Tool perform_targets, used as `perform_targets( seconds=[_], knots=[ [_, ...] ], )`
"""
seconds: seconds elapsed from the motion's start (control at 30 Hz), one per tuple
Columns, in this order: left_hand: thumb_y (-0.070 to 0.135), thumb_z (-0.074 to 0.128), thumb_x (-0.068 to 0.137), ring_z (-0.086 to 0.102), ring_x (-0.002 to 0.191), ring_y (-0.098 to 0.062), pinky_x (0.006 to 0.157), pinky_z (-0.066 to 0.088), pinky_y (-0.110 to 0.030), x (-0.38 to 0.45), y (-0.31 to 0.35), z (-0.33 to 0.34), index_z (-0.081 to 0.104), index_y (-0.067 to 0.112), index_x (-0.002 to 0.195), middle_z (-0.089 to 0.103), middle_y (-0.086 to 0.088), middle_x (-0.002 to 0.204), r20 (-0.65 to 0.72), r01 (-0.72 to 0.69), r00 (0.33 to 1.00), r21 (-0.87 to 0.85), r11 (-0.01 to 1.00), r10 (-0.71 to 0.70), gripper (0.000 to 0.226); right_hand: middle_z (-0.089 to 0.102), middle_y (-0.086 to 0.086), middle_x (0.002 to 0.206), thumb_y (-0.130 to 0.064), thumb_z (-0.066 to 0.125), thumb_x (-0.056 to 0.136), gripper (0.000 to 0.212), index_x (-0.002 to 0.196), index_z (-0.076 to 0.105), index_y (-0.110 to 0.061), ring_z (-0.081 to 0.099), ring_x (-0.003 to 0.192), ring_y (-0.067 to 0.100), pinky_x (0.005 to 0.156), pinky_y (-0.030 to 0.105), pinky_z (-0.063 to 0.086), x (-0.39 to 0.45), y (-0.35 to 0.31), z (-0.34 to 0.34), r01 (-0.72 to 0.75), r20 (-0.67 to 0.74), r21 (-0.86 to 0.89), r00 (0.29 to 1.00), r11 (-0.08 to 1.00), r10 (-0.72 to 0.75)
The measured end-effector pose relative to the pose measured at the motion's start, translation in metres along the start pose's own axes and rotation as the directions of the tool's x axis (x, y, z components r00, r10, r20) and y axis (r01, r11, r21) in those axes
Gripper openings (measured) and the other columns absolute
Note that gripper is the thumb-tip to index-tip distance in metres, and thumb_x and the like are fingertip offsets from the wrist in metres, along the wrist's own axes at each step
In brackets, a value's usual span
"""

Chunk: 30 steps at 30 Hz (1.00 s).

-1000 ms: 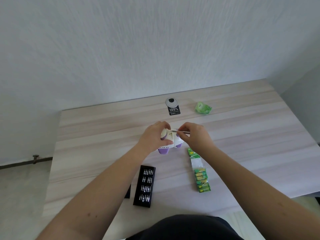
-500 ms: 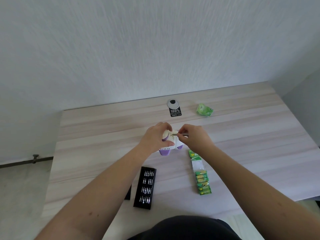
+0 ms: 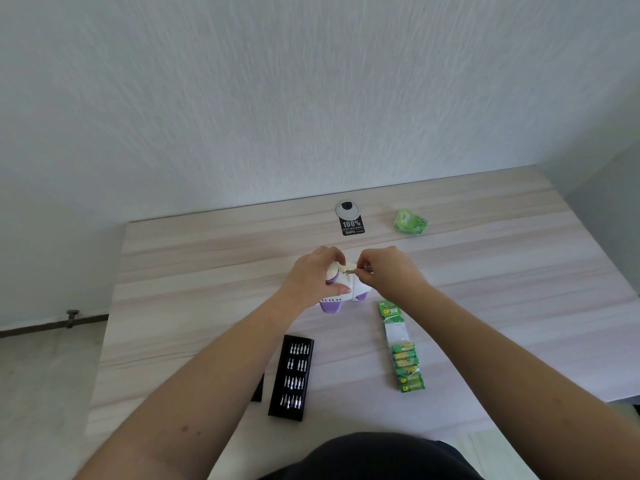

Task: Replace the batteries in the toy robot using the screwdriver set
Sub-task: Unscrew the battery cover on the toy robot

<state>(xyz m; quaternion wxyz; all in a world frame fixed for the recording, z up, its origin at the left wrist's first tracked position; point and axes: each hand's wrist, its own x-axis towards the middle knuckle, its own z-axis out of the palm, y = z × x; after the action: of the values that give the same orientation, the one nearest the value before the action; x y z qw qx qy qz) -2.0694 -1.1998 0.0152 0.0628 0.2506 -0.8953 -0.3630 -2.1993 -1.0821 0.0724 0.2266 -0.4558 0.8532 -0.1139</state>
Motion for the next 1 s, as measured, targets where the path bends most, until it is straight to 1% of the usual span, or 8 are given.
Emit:
perform_targets(
  seconds=[0.13, 0.23, 0.33, 0.47, 0.73, 0.83, 0.9, 1.0],
  knots=[
    [0.027, 0.086, 0.065, 0.055, 0.094, -0.017, 0.086, 0.042, -0.034, 0.000, -0.001, 0.000, 0.059, 0.017, 0.106, 0.058, 0.004, 0.104, -0.002, -0.005, 1.000, -0.002, 1.000, 0.005, 0.050, 0.068, 0.007, 0.095, -0.029, 0.052, 0.093, 0.021, 0.102, 0.070, -0.020, 0.063, 0.089, 0.028, 0.066, 0.027, 0.041, 0.006, -0.012, -0.012, 0.107, 0.036, -0.267, 0.994, 0.958, -0.101],
    [0.028, 0.086, 0.065, 0.055, 0.095, -0.017, 0.086, 0.041, -0.033, 0.000, -0.001, 0.001, 0.059, 0.017, 0.107, 0.057, 0.006, 0.104, 0.001, -0.003, 1.000, 0.006, 1.000, 0.003, 0.051, 0.068, 0.003, 0.093, -0.032, 0.052, 0.092, 0.023, 0.098, 0.072, -0.023, 0.064, 0.086, 0.025, 0.062, 0.026, 0.039, 0.010, -0.018, -0.019, 0.157, 0.050, -0.392, 0.988, 0.907, -0.149],
    [0.028, 0.086, 0.065, 0.056, 0.096, -0.019, 0.087, 0.042, -0.034, 0.001, -0.002, 0.001, 0.059, 0.018, 0.107, 0.058, 0.004, 0.106, 0.002, -0.002, 1.000, 0.007, 1.000, 0.002, 0.051, 0.069, 0.002, 0.091, -0.029, 0.053, 0.088, 0.022, 0.096, 0.073, -0.023, 0.064, 0.085, 0.024, 0.061, 0.026, 0.040, 0.014, -0.021, -0.021, 0.167, 0.063, -0.411, 0.986, 0.896, -0.155],
    [0.030, 0.085, 0.065, 0.056, 0.099, -0.018, 0.088, 0.042, -0.034, 0.001, -0.003, 0.002, 0.059, 0.019, 0.108, 0.059, 0.004, 0.107, 0.009, 0.006, 1.000, 0.005, 1.000, -0.006, 0.051, 0.070, 0.000, 0.099, -0.024, 0.054, 0.087, 0.023, 0.100, 0.073, -0.028, 0.063, 0.094, 0.023, 0.072, 0.030, 0.051, 0.016, -0.024, -0.024, 0.191, 0.092, -0.358, 0.981, 0.914, -0.168],
    [0.032, 0.085, 0.066, 0.056, 0.102, -0.019, 0.090, 0.043, -0.035, 0.002, -0.004, 0.003, 0.059, 0.020, 0.113, 0.060, 0.004, 0.110, 0.013, 0.010, 1.000, 0.012, 1.000, -0.010, 0.055, 0.064, 0.004, 0.107, -0.013, 0.054, 0.085, 0.025, 0.105, 0.068, -0.020, 0.061, 0.100, 0.026, 0.080, 0.034, 0.051, 0.023, -0.034, -0.021, 0.269, 0.192, -0.390, 0.959, 0.880, -0.208],
    [0.031, 0.085, 0.066, 0.057, 0.101, -0.018, 0.090, 0.042, -0.033, 0.002, -0.003, 0.002, 0.058, 0.021, 0.113, 0.060, 0.006, 0.109, 0.009, 0.014, 1.000, 0.005, 1.000, -0.014, 0.055, 0.065, 0.007, 0.103, -0.021, 0.047, 0.092, 0.021, 0.104, 0.064, -0.014, 0.061, 0.097, 0.029, 0.077, 0.036, 0.050, 0.023, -0.032, -0.019, 0.272, 0.168, -0.404, 0.960, 0.873, -0.222],
    [0.030, 0.085, 0.067, 0.056, 0.099, -0.017, 0.085, 0.040, -0.029, 0.002, -0.002, 0.001, 0.058, 0.021, 0.113, 0.059, 0.006, 0.108, 0.005, 0.009, 1.000, 0.017, 1.000, -0.010, 0.054, 0.064, 0.010, 0.102, -0.026, 0.040, 0.099, 0.026, 0.105, 0.060, -0.010, 0.060, 0.092, 0.031, 0.071, 0.035, 0.046, 0.022, -0.030, -0.018, 0.274, 0.140, -0.433, 0.962, 0.859, -0.236],
    [0.030, 0.085, 0.067, 0.056, 0.096, -0.017, 0.082, 0.038, -0.028, 0.002, -0.001, 0.000, 0.058, 0.018, 0.112, 0.058, 0.007, 0.105, 0.002, 0.008, 1.000, 0.032, 0.999, -0.008, 0.054, 0.058, 0.009, 0.103, -0.012, 0.043, 0.098, 0.016, 0.110, 0.053, -0.009, 0.051, 0.078, 0.029, 0.062, 0.033, 0.039, 0.019, -0.032, -0.019, 0.313, 0.132, -0.566, 0.948, 0.763, -0.290]
  ],
)
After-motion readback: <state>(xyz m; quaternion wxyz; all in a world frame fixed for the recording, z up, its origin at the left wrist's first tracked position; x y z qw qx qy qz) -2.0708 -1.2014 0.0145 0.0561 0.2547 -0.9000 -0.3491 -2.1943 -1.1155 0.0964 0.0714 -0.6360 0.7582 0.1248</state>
